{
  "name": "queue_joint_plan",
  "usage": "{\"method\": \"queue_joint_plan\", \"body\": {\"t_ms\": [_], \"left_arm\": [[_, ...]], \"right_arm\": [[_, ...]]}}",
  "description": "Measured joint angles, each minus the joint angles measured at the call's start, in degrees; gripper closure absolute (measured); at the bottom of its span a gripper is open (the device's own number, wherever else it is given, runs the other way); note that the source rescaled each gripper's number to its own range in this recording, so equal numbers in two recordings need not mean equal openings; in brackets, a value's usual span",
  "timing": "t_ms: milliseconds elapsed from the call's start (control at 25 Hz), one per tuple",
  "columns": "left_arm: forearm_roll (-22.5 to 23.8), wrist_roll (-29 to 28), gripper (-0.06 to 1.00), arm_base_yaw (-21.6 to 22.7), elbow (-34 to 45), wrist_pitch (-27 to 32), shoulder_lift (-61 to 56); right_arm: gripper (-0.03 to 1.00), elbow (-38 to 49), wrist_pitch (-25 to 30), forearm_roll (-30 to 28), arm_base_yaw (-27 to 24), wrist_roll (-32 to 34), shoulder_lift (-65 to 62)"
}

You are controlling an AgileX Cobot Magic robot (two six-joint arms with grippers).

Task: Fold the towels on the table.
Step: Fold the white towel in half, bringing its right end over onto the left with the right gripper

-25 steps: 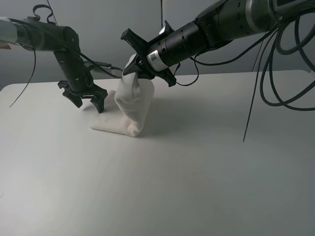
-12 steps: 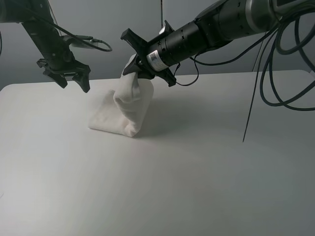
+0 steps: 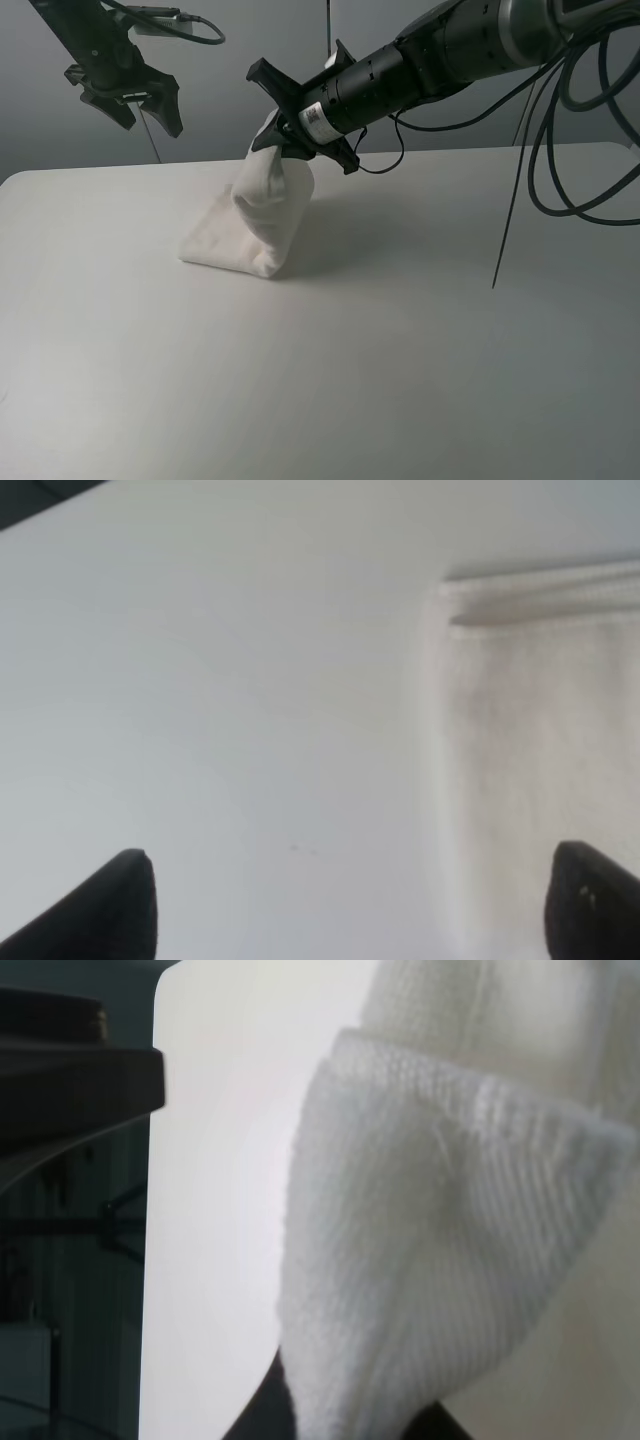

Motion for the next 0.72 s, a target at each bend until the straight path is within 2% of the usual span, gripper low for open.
{"method": "queue_joint_plan", "body": {"t_ms": [200, 360, 480, 600, 720], "left_arm": [[1.7, 0.4, -0.05, 0.0, -0.3, 0.2, -1.8], [4.3, 0.5, -0.06, 0.0, -0.3, 0.2, -2.8], [4.7, 0.5, -0.06, 0.4, -0.3, 0.2, -3.1], [1.1, 1.4, -0.06, 2.0, -0.3, 0.3, -4.1], [-6.2, 3.6, -0.06, 3.8, -0.3, 0.3, -6.1]], "right_arm": [[0.96, -0.7, 0.9, 6.2, 0.0, -6.0, 0.0], [0.96, -0.7, 2.3, 6.8, 0.0, -7.2, 0.0], [0.96, -0.7, 1.9, 5.1, 0.0, -6.5, 0.0], [0.96, -0.7, 1.0, 3.6, 0.0, -5.4, 0.0], [0.96, -0.7, 0.0, 2.0, 0.0, -3.5, 0.0]]}}
